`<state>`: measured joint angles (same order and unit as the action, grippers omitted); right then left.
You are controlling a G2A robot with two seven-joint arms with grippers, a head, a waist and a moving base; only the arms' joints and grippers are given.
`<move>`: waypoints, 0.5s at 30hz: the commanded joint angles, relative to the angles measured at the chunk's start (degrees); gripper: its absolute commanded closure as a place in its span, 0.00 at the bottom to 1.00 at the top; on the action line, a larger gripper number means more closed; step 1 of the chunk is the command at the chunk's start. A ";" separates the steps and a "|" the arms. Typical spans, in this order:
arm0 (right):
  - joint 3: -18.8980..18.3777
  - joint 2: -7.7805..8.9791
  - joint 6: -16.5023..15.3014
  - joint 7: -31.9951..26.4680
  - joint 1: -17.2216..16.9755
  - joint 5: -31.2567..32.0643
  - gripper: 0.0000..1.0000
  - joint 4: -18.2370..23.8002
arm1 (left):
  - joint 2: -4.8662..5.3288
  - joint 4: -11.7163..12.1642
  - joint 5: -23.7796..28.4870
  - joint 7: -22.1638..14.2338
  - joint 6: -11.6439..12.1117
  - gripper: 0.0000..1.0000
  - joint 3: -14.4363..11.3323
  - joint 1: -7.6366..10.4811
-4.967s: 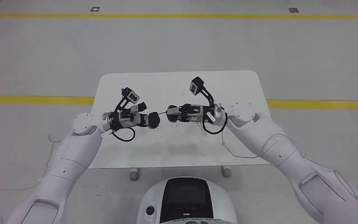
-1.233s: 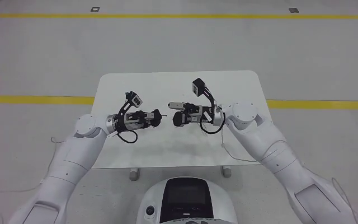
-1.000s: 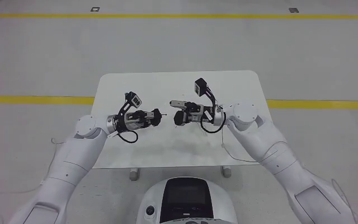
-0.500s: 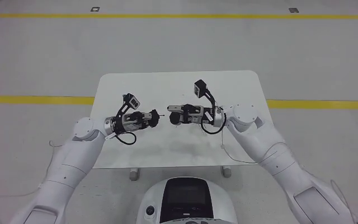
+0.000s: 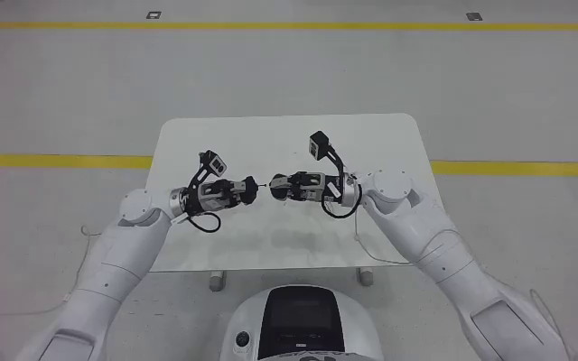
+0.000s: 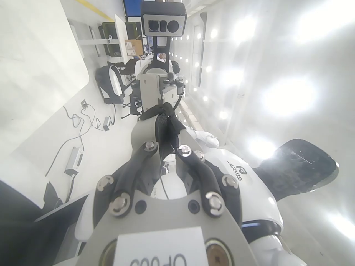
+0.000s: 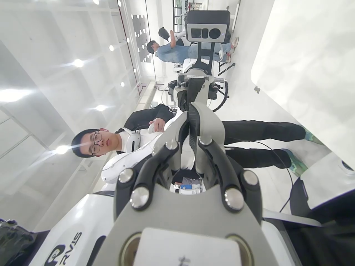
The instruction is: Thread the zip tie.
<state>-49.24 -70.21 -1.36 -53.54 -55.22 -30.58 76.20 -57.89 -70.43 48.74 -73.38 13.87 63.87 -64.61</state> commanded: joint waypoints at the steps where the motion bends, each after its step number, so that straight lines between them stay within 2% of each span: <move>1: -0.03 -0.08 -0.04 -0.07 0.04 0.06 0.93 -0.17 | -0.03 0.07 0.01 -0.07 -0.01 1.00 -0.06 0.11; 7: -0.10 -0.32 -0.15 -0.51 0.16 0.09 0.87 -0.58 | -0.14 0.49 -0.10 -0.02 -0.14 1.00 -0.36 0.41; 10: -0.09 -0.47 -0.19 -0.78 0.27 0.07 0.91 -0.81 | -0.20 0.68 -0.09 -0.01 -0.19 1.00 -0.49 0.55; 15: 0.12 -0.77 -0.23 -1.31 0.58 -0.03 0.91 -1.24 | -0.27 0.97 -0.20 0.09 -0.23 1.00 -0.66 0.77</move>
<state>-49.16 -70.92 -1.56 -54.77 -54.71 -30.58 75.05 -58.15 -69.51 48.56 -73.31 13.66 63.25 -63.88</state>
